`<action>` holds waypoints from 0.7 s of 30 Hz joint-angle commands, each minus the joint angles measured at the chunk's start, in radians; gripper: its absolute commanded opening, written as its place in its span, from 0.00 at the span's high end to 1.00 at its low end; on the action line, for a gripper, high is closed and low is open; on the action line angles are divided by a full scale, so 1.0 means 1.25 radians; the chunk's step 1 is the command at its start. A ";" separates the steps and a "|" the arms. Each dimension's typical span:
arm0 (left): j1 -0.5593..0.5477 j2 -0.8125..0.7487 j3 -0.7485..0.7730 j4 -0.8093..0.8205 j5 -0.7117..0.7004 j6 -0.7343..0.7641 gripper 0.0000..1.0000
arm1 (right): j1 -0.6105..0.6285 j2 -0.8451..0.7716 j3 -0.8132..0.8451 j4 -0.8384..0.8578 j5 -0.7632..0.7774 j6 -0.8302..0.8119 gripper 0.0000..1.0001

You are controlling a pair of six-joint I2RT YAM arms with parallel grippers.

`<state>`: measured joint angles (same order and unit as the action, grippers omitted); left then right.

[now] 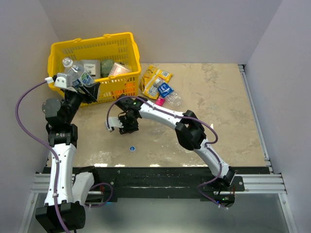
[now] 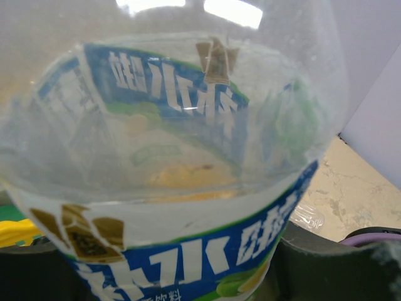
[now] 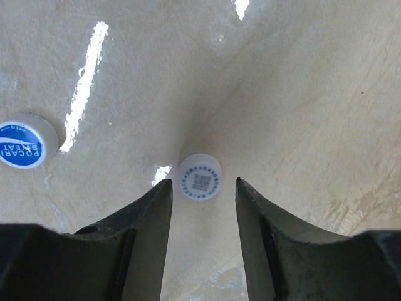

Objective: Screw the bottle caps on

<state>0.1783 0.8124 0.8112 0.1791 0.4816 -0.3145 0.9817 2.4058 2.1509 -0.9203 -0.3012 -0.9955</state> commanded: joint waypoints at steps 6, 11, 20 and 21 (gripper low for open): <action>0.005 -0.006 0.001 0.036 0.010 -0.006 1.00 | 0.002 0.055 0.068 -0.040 0.010 0.009 0.52; 0.005 -0.001 -0.001 0.040 0.011 -0.007 1.00 | 0.000 0.061 0.055 -0.047 0.015 0.009 0.53; 0.006 0.013 -0.003 0.056 0.017 -0.017 1.00 | -0.007 0.054 0.048 -0.033 0.026 0.018 0.54; 0.006 0.014 -0.003 0.057 0.018 -0.018 1.00 | -0.009 0.054 0.048 -0.034 0.027 0.020 0.57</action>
<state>0.1783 0.8276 0.8093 0.1825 0.4873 -0.3161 0.9802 2.4748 2.2044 -0.9417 -0.2962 -0.9855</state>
